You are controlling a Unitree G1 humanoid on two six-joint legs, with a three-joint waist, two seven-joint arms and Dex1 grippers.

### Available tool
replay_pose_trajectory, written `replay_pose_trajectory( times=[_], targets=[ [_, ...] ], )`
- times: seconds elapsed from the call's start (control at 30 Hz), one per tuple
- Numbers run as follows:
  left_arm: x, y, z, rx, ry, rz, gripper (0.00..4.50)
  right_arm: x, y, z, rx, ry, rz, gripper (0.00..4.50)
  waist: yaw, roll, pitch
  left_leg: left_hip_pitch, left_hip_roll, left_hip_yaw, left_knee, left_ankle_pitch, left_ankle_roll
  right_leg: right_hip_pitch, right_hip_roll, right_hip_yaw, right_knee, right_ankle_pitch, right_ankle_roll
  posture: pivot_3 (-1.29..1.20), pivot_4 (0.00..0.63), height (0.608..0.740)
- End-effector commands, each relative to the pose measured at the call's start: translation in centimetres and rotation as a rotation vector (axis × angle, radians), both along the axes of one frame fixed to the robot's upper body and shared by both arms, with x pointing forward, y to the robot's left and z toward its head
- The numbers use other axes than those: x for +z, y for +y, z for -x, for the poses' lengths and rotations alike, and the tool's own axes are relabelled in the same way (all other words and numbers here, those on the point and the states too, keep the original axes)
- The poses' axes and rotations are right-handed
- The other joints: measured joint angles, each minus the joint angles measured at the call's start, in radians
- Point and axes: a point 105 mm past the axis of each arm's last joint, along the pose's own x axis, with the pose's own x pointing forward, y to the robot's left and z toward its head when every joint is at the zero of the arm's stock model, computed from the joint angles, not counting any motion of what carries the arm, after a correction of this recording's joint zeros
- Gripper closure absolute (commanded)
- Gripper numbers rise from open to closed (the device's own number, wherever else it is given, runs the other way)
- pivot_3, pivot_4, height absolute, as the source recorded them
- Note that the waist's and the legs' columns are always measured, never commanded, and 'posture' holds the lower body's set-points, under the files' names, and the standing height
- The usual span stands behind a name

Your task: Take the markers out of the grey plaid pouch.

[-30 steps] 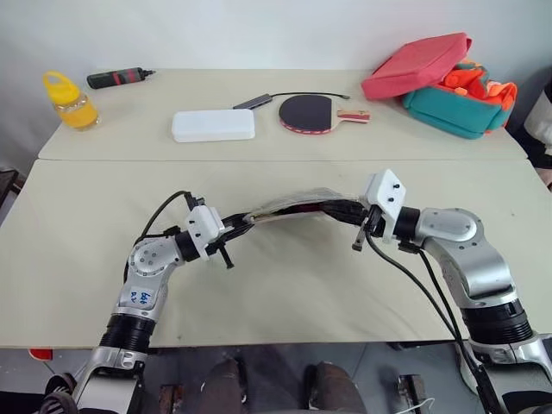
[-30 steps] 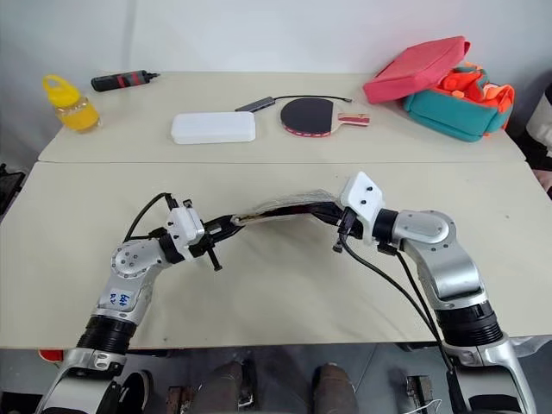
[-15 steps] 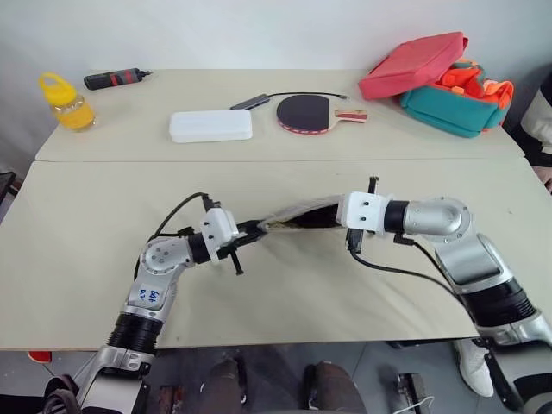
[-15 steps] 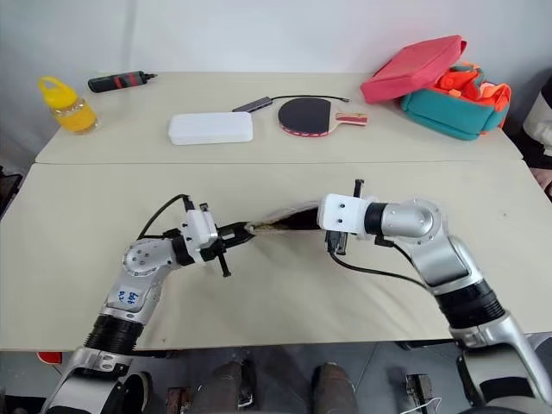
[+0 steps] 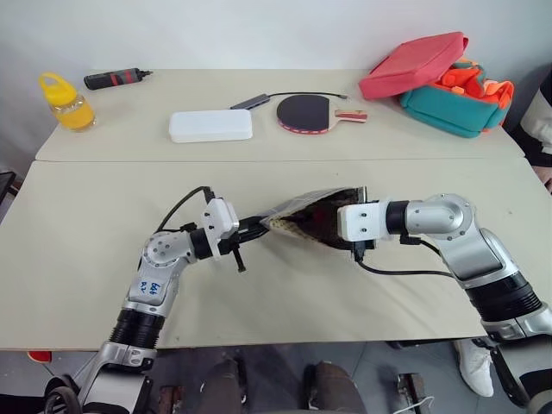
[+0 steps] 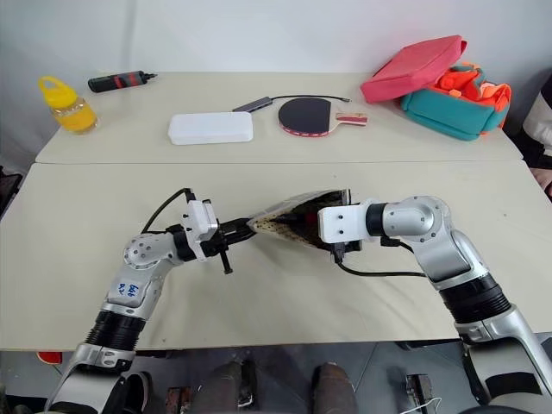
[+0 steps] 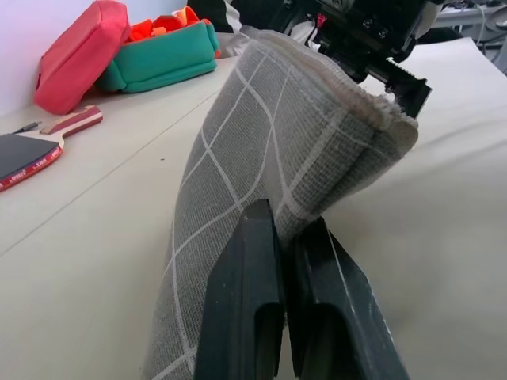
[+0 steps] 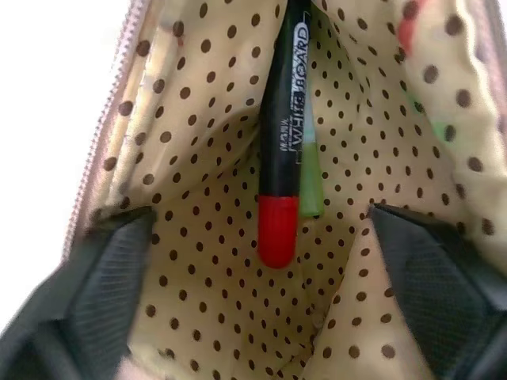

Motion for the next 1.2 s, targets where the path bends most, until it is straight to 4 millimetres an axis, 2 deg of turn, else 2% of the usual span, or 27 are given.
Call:
replay_pose_trajectory(
  times=[0.03,0.13,0.27,0.33,0.43,0.57,0.7,0.8,0.87,0.93,1.07,1.2],
  targets=[
    [1.9,-0.2,0.7,-0.037,-0.023,0.075,4.5,0.6,-0.1,0.2,-0.006,-0.007,-0.014,0.05,0.0,0.0,0.0,0.0,0.0,0.0,0.0,0.0,0.0,0.0,0.0,0.0,0.0,0.0,0.0,0.0,0.15,0.74],
    [2.0,-0.5,0.9,-0.054,0.022,0.105,4.5,1.3,-0.1,0.2,-0.01,-0.007,-0.03,0.69,0.0,0.0,0.0,0.0,0.0,0.0,0.0,0.0,0.0,0.0,0.0,0.0,0.0,0.0,0.0,0.0,0.15,0.74],
    [1.8,-0.8,1.0,-0.063,0.142,0.144,4.5,1.9,-0.2,0.5,0.015,-0.024,0.045,2.01,0.0,0.0,0.0,0.0,0.0,0.0,0.0,0.0,0.0,0.0,0.0,0.0,0.0,0.0,0.0,0.0,0.15,0.74],
    [1.3,-1.0,1.1,-0.069,0.238,0.138,4.5,1.9,-0.3,0.9,0.041,0.0,0.083,2.01,0.0,0.0,0.0,0.0,0.0,-0.001,0.0,0.0,0.0,0.0,0.0,0.0,0.0,0.0,0.0,0.0,0.15,0.74],
    [2.0,-1.4,1.4,-0.1,0.331,0.201,4.5,2.8,-0.2,0.6,0.055,-0.013,0.108,2.01,0.0,0.0,0.0,0.0,0.0,-0.002,0.0,0.0,0.0,0.0,0.0,0.0,0.0,0.0,0.0,0.0,0.15,0.74],
    [2.7,-2.0,2.1,-0.165,0.437,0.27,4.5,5.4,0.6,0.7,0.072,0.005,0.113,2.01,-0.002,0.0,0.0,0.0,0.0,-0.006,0.0,0.0,0.0,0.0,0.0,0.001,0.0,0.0,0.0,0.0,0.15,0.74],
    [3.2,-3.0,2.7,-0.223,0.53,0.338,4.5,6.8,0.8,1.7,0.051,0.158,0.128,2.01,0.0,0.0,0.0,0.0,0.0,-0.009,0.0,0.0,0.0,0.0,0.0,0.001,0.001,0.0,0.0,0.0,0.15,0.74],
    [3.0,-3.8,3.1,-0.252,0.57,0.353,4.5,5.2,-0.4,1.8,0.005,0.24,0.253,2.01,0.006,0.0,0.0,0.0,0.0,-0.01,0.001,0.0,0.0,0.001,0.0,0.0,0.0,0.0,0.0,0.0,0.15,0.74],
    [2.2,-4.0,2.6,-0.207,0.55,0.33,4.5,3.9,-0.9,1.9,-0.017,0.297,0.295,2.01,0.004,0.0,0.0,0.0,0.0,-0.011,0.001,0.0,0.0,0.002,0.0,0.0,-0.001,0.0,0.0,0.0,0.15,0.74],
    [1.8,-3.8,2.3,-0.181,0.586,0.371,4.5,2.9,-0.8,1.8,-0.029,0.314,0.31,2.01,0.002,0.0,0.0,0.0,-0.001,-0.01,0.002,0.0,0.0,0.002,0.0,0.0,-0.001,0.0,0.0,0.0,0.15,0.74],
    [-0.1,-3.7,2.5,-0.122,0.567,0.332,4.5,0.9,-1.0,1.2,-0.056,0.322,0.341,2.01,-0.007,0.0,0.0,0.0,0.0,-0.009,0.001,0.0,0.0,0.001,0.0,0.001,0.0,0.0,0.0,0.0,0.15,0.74],
    [-0.2,-3.2,2.0,-0.087,0.553,0.363,4.5,0.3,-0.5,0.5,-0.051,0.286,0.327,2.01,-0.004,0.0,0.0,0.0,0.0,-0.009,0.001,0.0,0.0,0.001,0.0,0.001,0.0,0.0,0.0,0.0,0.15,0.74]
  ],
)
